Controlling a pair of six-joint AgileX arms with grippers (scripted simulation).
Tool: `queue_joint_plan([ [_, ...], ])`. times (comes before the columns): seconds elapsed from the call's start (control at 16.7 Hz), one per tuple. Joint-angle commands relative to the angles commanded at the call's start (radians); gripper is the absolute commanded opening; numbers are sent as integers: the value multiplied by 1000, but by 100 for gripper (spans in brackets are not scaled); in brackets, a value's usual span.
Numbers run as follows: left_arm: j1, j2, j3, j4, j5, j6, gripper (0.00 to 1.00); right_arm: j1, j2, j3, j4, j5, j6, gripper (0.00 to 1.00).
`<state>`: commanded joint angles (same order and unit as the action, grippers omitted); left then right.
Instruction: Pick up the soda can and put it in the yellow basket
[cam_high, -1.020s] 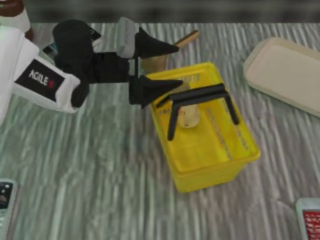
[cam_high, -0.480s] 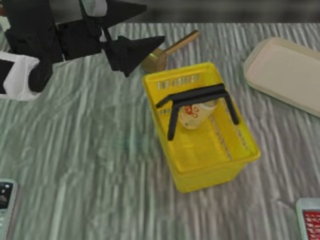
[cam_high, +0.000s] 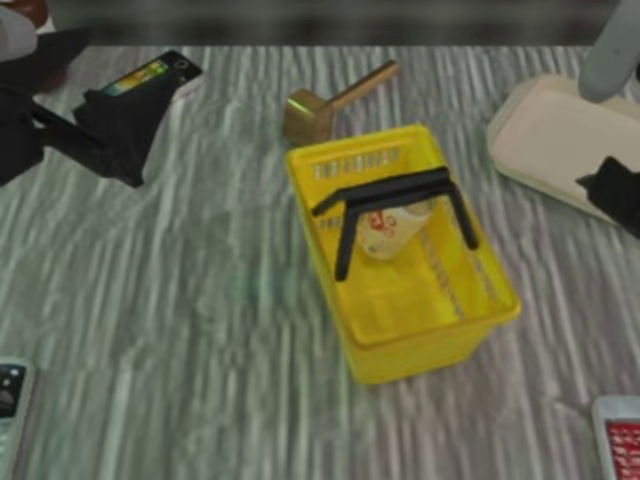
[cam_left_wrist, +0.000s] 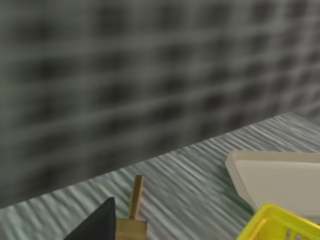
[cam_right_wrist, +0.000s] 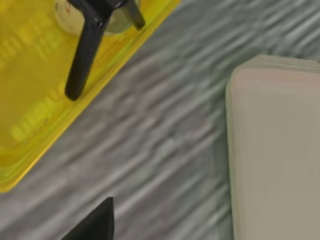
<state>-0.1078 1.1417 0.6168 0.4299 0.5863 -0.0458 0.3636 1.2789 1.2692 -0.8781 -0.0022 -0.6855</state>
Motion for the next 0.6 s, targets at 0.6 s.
queue_joint_plan([
  [0.6, 112, -988, -525, -376, -490, 27, 100, 225, 902, 886, -566, 9, -442, 100],
])
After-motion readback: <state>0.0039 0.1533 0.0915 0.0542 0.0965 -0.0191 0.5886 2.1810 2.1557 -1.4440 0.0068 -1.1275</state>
